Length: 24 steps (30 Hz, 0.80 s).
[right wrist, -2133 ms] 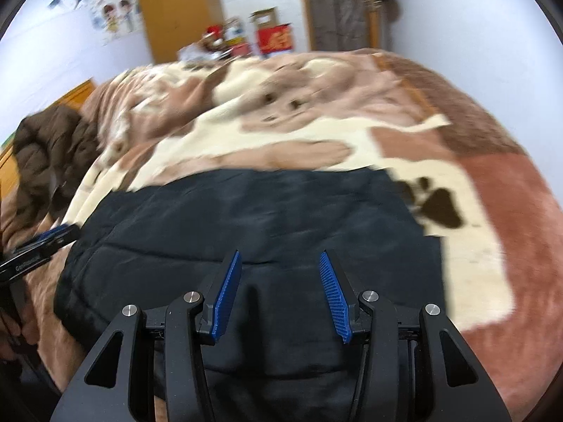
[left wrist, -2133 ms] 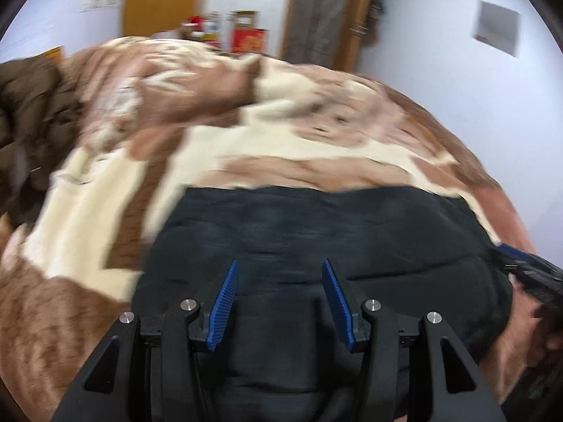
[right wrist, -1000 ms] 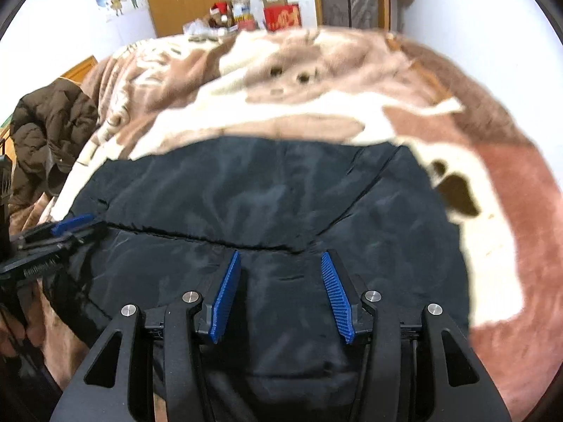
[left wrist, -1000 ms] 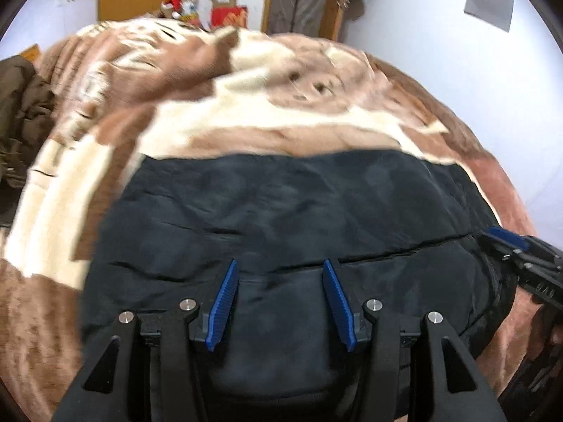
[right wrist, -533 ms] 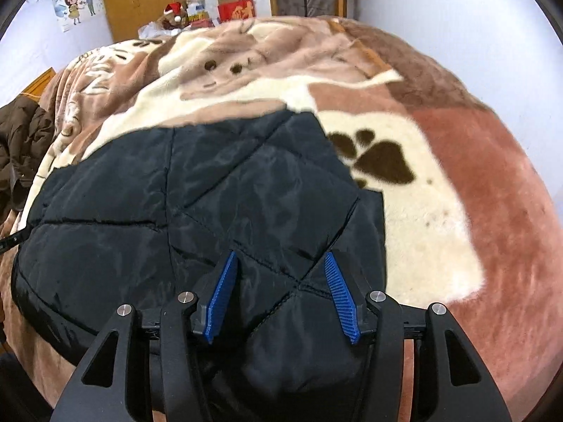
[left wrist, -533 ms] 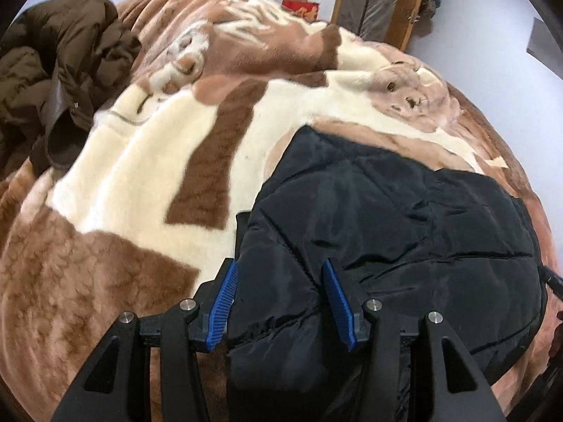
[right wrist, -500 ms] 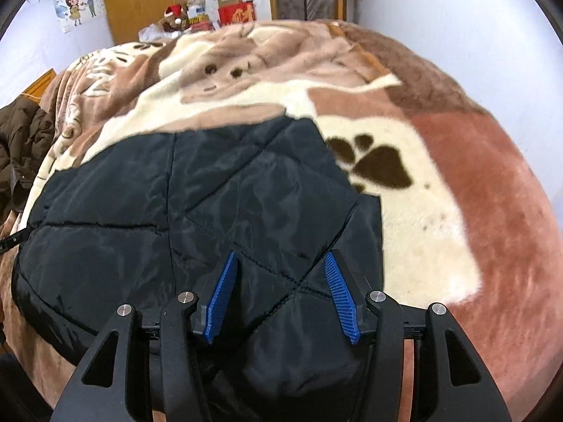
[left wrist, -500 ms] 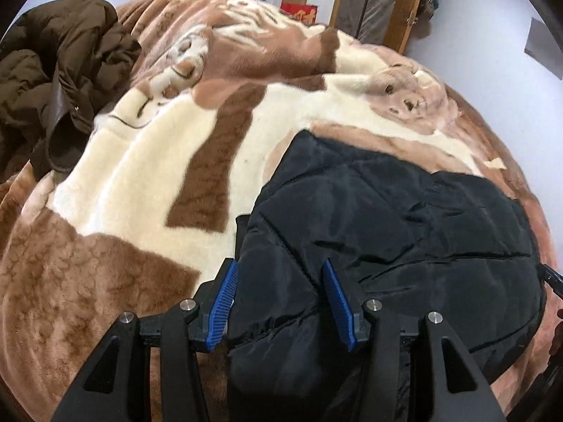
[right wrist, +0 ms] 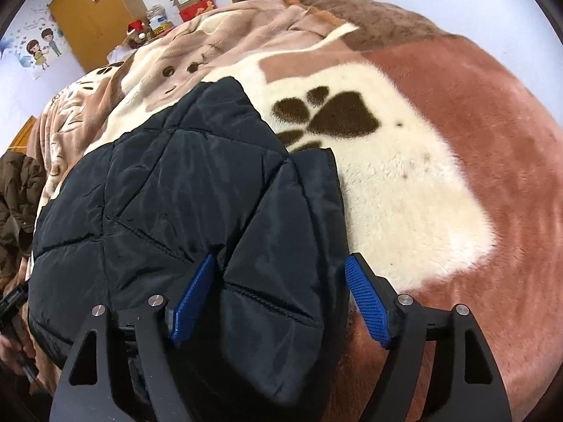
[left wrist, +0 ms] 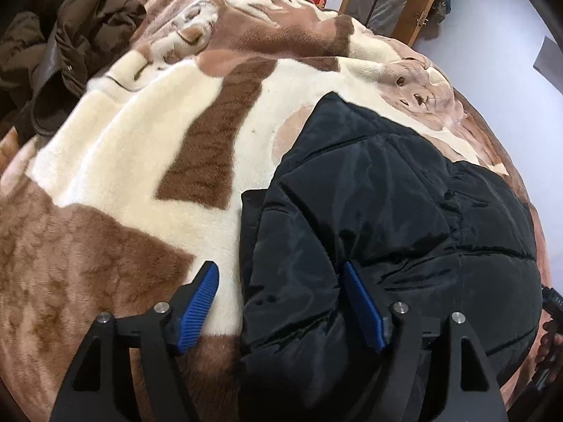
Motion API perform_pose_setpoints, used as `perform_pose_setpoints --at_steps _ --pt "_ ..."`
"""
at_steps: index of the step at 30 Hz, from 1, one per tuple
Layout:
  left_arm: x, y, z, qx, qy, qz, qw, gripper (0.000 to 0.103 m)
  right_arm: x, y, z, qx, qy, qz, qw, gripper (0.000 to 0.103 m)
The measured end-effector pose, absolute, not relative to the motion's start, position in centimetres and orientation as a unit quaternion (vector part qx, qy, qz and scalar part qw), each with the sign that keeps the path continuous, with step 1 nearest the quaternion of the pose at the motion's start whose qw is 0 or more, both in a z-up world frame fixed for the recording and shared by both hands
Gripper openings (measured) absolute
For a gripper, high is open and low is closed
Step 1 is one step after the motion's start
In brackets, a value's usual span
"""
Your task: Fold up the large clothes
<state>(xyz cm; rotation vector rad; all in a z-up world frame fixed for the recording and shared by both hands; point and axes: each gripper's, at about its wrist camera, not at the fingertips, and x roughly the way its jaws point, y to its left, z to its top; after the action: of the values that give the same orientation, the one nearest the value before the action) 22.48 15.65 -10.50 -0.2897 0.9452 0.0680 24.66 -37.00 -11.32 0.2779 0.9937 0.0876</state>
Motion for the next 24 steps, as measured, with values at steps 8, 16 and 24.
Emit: perform_pose_setpoints --at_steps 8,16,24 --pt "24.5 16.6 -12.1 -0.186 0.470 -0.013 0.863 0.077 26.8 -38.5 -13.0 0.189 0.494 0.090 0.844 0.077" --pt "23.7 18.1 -14.0 -0.267 0.478 -0.064 0.834 0.078 26.3 -39.7 -14.0 0.232 0.501 0.133 0.823 0.077" --pt "25.4 17.8 -14.9 -0.281 0.490 -0.081 0.821 0.081 28.0 -39.4 -15.1 0.256 0.505 0.156 0.809 0.074"
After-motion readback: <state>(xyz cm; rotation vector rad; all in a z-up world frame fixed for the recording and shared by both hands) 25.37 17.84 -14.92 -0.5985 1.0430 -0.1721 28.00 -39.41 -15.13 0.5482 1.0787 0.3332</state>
